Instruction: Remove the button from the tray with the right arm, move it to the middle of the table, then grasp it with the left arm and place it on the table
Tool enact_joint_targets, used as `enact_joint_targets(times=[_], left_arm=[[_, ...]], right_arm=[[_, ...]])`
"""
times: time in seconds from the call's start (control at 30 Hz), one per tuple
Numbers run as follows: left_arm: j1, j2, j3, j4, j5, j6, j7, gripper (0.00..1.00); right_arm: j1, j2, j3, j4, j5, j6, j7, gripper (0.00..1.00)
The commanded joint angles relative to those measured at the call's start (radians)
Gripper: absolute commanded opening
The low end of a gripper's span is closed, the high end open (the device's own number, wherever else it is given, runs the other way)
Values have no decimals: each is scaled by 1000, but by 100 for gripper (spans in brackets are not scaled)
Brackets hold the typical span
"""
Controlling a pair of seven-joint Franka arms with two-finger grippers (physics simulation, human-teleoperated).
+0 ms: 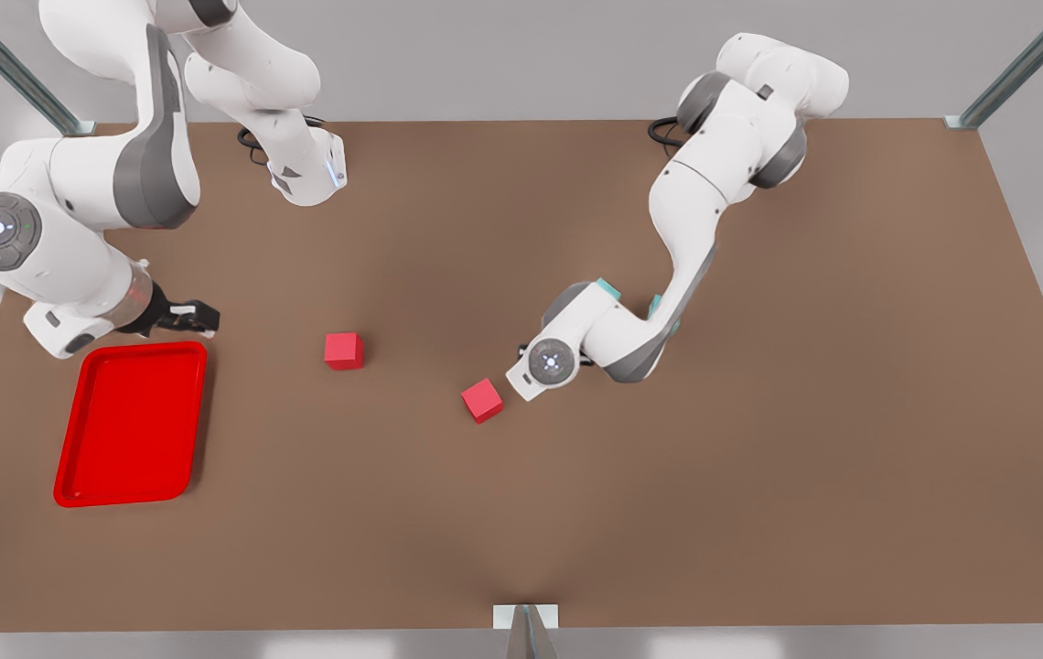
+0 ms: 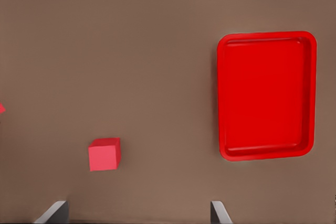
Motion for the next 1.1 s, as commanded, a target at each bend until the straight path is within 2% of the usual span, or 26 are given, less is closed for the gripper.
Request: enact_joint_targets(times=[0.0, 0.17, 0.87, 0.93, 1.07], left_arm=[[-1, 10, 0, -5, 43, 40, -161, 100], [-18, 51, 0, -28, 86, 56, -163, 100], [-38, 76, -2, -54, 92, 132, -154, 100], [-38, 71, -2, -53, 91, 128, -157, 95], [-38, 73, -2, -54, 91, 131, -161, 95]], right_arm=[[-5, 1, 2, -2, -8, -21, -168, 100], [1, 6, 0, -2, -16, -19, -155, 100], [4, 15, 2, 0, -15, -27, -139, 100], [2, 15, 2, 0, -16, -27, -139, 100], [-1, 15, 2, 1, -15, -27, -139, 100]])
